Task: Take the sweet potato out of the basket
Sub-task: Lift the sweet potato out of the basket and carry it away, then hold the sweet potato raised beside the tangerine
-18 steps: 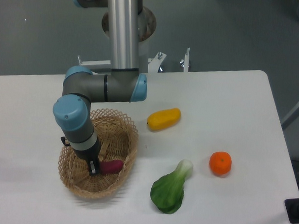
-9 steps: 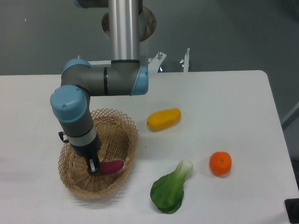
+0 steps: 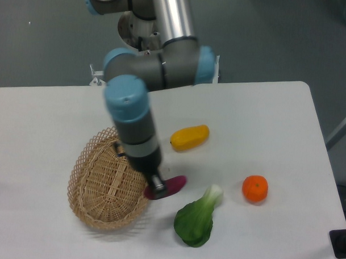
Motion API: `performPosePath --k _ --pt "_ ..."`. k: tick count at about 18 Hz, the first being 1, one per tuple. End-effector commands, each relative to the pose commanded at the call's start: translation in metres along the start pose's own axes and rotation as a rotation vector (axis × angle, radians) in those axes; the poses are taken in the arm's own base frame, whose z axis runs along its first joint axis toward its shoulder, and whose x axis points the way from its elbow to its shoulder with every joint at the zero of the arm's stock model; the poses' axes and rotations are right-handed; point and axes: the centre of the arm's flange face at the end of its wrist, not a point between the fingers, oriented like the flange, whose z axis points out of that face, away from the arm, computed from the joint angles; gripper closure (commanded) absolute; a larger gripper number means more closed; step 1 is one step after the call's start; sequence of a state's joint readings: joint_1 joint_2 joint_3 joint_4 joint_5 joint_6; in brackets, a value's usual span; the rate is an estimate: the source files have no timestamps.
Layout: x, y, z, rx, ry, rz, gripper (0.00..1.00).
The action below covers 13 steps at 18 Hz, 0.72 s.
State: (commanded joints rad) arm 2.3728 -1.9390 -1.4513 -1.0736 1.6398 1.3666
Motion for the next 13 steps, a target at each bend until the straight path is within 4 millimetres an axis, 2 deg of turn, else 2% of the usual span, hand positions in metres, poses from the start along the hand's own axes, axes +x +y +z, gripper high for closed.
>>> performPosePath --k 3,6,9,13 --pt "-0.021 0.057 -0.021 -0.019 -0.008 0.024 0.66" --pt "-0.034 0.109 -0.025 0.019 -0.010 0.025 0.66" --pt "-0.036 0.143 -0.034 0.043 0.001 0.018 0.66" --pt "-0.037 0.156 -0.032 0.042 0.005 0.036 0.66"
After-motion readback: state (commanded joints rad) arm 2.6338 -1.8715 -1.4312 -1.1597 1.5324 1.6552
